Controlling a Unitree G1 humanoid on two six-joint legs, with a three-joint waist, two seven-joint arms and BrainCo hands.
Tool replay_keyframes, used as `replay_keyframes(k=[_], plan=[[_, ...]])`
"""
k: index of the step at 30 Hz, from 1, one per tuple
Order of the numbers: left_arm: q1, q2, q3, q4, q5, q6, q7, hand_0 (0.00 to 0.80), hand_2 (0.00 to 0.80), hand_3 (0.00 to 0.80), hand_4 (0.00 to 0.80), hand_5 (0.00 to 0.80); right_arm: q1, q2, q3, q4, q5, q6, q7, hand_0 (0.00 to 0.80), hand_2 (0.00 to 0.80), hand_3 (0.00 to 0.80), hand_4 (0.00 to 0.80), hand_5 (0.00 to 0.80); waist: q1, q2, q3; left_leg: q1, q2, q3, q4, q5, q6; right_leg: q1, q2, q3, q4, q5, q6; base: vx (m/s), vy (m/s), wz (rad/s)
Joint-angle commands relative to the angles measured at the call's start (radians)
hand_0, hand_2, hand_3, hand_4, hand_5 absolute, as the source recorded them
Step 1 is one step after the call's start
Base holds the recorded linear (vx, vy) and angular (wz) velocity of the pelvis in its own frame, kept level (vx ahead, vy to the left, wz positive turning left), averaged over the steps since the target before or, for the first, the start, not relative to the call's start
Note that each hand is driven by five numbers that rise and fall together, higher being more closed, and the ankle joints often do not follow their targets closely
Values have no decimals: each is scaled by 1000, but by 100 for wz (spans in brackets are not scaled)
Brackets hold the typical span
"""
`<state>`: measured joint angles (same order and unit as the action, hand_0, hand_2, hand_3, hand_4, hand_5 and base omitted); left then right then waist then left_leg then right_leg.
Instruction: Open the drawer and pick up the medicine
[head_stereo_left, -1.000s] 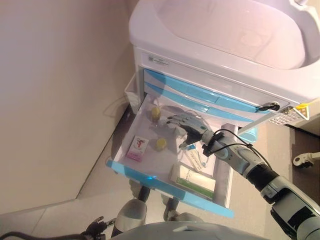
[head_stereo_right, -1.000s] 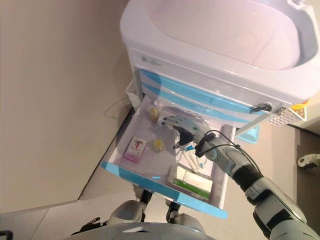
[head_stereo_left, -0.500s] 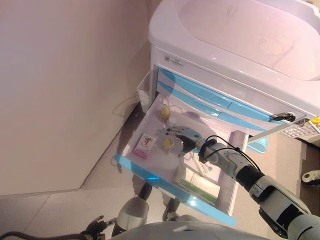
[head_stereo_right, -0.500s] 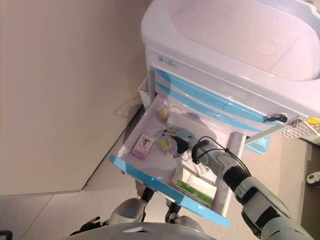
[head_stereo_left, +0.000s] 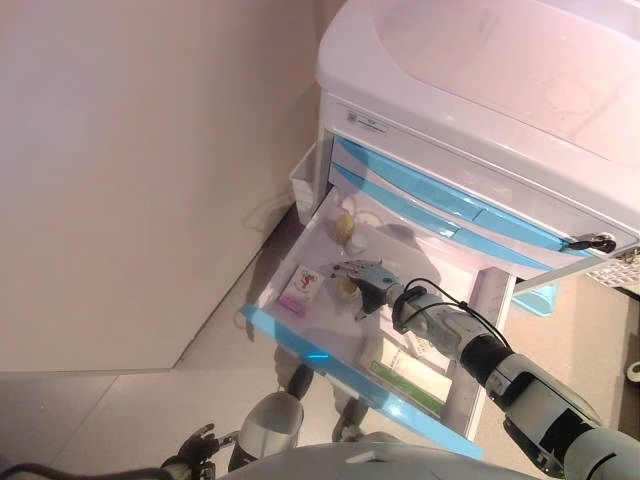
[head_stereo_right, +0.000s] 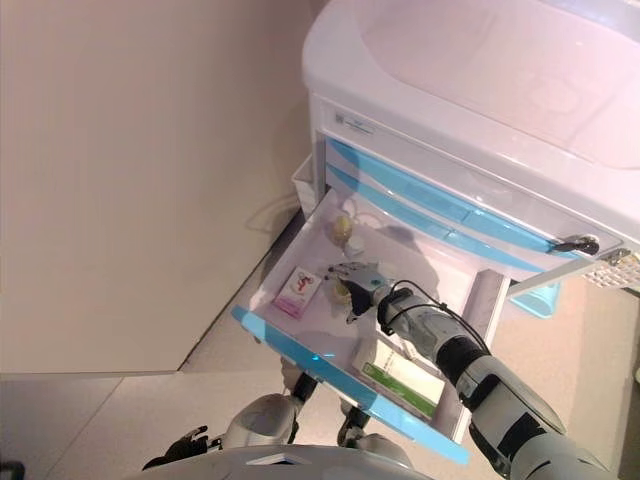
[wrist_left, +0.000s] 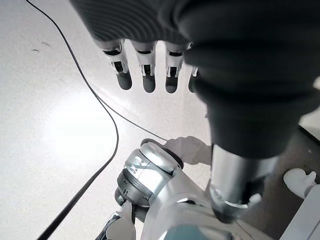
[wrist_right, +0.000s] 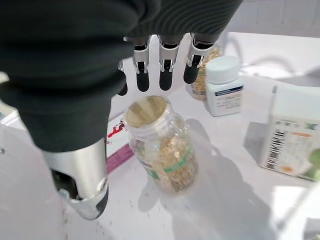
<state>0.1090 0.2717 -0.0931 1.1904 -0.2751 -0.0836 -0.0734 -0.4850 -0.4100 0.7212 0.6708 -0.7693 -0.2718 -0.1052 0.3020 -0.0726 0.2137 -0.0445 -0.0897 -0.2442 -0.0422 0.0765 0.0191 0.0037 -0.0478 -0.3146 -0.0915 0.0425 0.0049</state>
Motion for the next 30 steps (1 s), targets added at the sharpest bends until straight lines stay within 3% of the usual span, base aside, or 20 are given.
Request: replay_keyframes(k=[1,7,14,30], plan=[[14,-13,-36,35,24,-7,0,0,0,0,0,0,-36,17,29,-9,-15,-1,-59,0,0,0,0,0,11,0,-30,-17,-40,-27,-29,-31,2,29,14,-9,86,-73,25,0,0,0],[17,-15,-45,29,17,-9,-4,0,0,0,0,0,-38,20,25,-3,-31,-8,-87,0,0,0,0,0,13,6,-28,-17,-42,-33,-30,-30,4,27,13,-12,88,-73,26,0,0,0],[22,-10,-54,14,21,-6,-14,0,0,0,0,0,-60,4,47,30,-159,20,-111,0,0,0,0,0,21,12,-25,-17,-43,-37,-31,-27,6,28,12,-14,89,-72,28,0,0,0],[28,0,-71,-13,16,9,-19,0,0,0,0,0,-95,-12,63,72,-186,21,-148,0,0,0,0,0,31,14,-28,-18,-43,-40,-33,-22,6,31,13,-16,81,-67,32,0,0,0]])
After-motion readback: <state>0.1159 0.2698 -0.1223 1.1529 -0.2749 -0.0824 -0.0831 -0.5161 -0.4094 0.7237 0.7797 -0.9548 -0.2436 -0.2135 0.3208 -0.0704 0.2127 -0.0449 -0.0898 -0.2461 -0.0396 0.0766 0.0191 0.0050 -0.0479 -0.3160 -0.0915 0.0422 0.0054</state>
